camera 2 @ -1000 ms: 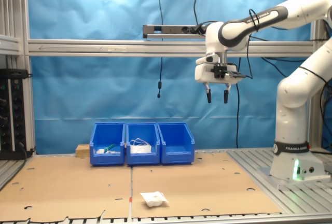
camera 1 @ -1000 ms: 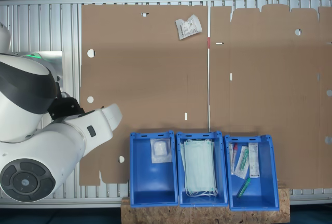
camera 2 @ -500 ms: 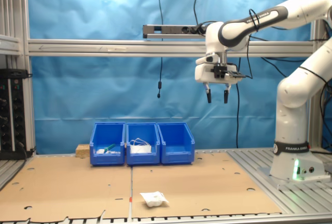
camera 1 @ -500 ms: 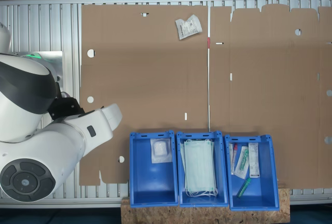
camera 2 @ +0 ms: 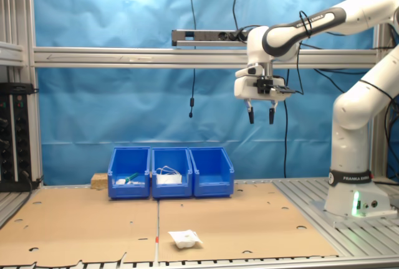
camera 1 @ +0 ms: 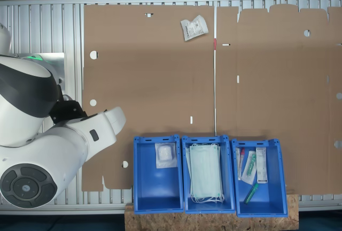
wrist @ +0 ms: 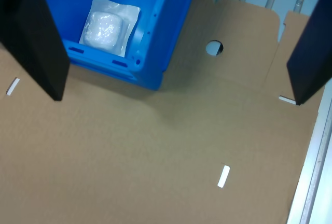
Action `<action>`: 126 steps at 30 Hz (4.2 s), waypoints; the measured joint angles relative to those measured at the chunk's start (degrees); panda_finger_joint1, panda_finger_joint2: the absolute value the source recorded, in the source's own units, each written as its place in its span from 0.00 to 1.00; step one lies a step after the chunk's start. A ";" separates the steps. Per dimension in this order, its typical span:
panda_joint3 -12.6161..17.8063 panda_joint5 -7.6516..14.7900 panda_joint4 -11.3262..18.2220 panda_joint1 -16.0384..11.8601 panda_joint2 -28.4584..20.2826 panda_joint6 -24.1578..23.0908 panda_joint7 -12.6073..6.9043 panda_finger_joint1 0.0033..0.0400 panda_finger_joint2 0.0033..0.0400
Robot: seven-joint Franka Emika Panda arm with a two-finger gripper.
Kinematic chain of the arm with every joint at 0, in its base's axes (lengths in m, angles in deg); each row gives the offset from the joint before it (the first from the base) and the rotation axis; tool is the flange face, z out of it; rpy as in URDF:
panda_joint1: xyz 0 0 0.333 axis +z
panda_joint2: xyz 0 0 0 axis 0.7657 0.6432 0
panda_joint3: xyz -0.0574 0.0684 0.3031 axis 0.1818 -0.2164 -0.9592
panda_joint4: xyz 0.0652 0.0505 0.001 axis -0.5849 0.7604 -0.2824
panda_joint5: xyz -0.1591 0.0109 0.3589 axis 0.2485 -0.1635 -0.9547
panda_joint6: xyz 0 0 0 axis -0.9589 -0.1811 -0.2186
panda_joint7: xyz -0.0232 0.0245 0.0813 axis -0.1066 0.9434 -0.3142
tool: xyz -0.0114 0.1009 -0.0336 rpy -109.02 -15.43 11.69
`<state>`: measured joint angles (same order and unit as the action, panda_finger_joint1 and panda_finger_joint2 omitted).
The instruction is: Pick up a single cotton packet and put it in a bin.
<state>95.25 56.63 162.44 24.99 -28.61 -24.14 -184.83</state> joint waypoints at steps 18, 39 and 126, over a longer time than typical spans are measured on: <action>0.00 0.00 0.00 0.00 0.00 0.00 0.00 1.00 1.00; 0.00 0.00 0.00 0.00 0.00 0.00 0.00 1.00 1.00; -13.25 0.00 -6.59 26.80 13.37 -8.40 34.80 1.00 1.00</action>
<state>82.00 56.63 155.85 51.79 -15.24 -32.55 -150.03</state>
